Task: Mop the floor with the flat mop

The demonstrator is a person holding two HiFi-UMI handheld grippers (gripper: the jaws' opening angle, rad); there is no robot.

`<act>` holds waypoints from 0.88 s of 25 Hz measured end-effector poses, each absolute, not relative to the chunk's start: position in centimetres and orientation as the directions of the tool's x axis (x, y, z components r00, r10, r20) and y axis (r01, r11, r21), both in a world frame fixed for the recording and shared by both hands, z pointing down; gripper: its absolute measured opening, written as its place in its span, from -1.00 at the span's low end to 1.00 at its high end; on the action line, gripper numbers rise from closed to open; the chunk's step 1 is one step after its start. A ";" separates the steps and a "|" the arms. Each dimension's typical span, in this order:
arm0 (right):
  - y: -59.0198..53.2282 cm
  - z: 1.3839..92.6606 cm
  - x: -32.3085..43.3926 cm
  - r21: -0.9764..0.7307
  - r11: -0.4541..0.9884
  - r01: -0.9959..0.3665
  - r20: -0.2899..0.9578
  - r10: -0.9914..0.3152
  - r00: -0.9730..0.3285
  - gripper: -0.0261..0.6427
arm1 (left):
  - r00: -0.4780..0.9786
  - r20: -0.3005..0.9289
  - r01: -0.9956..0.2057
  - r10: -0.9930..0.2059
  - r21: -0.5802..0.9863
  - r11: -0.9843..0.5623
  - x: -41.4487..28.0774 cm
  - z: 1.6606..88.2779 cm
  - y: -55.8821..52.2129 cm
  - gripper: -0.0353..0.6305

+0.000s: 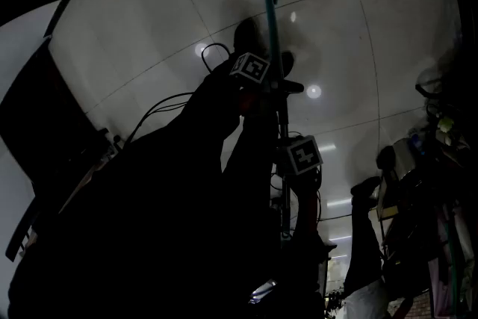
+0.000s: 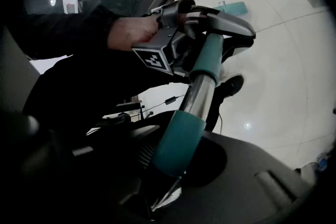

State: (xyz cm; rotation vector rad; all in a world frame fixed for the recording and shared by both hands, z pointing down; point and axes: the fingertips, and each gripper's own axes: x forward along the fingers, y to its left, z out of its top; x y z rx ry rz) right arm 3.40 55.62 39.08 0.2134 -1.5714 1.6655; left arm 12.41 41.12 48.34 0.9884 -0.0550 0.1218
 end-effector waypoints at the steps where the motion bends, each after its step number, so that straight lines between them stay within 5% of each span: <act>1: 55.3 39.2 3.6 -0.757 0.106 -0.644 0.618 0.436 -0.655 -0.57 | 0.991 0.108 -0.134 0.080 0.829 0.542 12.7 48.6 40.8 -0.77; 11: 47.6 42.1 2.5 -0.745 0.105 -0.659 0.618 0.481 -0.622 -0.57 | 0.993 0.104 -0.120 0.061 0.808 0.577 11.4 52.0 33.2 -0.76; 22: 26.5 44.7 -0.7 -0.711 0.096 -0.697 0.665 0.417 -0.620 -0.57 | 0.996 0.088 -0.091 0.030 0.848 0.522 8.5 53.4 11.2 -0.76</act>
